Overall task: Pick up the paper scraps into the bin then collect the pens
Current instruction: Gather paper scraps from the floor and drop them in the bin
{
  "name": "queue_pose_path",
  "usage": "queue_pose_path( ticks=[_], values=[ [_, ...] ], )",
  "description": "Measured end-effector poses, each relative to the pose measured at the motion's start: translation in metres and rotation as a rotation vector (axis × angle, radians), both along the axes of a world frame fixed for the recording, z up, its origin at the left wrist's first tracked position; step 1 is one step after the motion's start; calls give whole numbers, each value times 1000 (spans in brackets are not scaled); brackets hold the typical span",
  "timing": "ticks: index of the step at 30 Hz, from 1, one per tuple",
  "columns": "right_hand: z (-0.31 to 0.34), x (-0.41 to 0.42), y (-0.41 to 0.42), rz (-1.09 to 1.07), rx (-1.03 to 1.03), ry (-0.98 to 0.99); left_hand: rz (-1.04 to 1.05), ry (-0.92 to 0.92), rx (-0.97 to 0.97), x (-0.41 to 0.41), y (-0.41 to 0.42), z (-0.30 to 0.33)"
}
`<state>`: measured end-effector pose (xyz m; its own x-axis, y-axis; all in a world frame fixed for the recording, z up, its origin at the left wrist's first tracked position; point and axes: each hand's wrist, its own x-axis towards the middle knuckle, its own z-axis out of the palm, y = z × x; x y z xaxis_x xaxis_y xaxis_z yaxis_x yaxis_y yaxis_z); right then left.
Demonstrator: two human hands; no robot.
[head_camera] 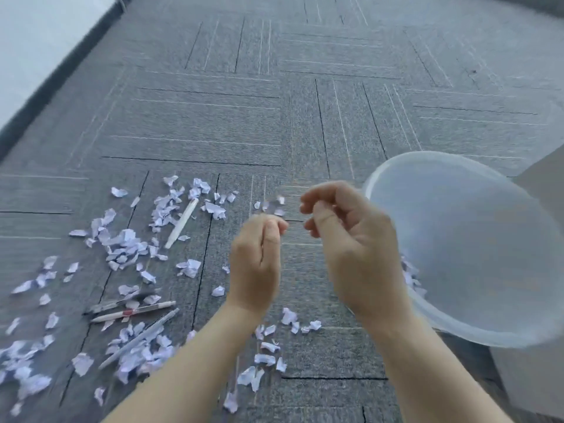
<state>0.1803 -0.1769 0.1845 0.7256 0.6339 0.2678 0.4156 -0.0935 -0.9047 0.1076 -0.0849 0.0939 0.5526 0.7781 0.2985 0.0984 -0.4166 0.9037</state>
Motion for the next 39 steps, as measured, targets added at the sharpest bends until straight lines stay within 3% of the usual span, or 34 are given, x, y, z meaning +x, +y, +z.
queue_pose_path(
  ticks=[7,13,15,20,24,29,33,39],
  values=[
    [-174,-71,49,495,-570,-174,256,624,86,-178,10,-121],
    [-232,-92,67,668,-838,-460,429,979,20,-247,0,-148],
    [-242,-99,66,681,-843,-499,425,989,-2,-252,-5,-150],
    [-253,-123,41,946,-565,-435,98,923,131,-259,-12,-154],
    [-251,-128,57,1061,-559,-517,-5,1082,220,-270,5,-161],
    [-249,-128,88,1214,-612,-720,99,1101,266,-273,35,-162],
    [-255,-130,96,1289,-585,-827,48,1080,353,-273,51,-161],
    [-268,-136,88,1191,-364,-929,-38,993,556,-272,49,-172]
  ],
)
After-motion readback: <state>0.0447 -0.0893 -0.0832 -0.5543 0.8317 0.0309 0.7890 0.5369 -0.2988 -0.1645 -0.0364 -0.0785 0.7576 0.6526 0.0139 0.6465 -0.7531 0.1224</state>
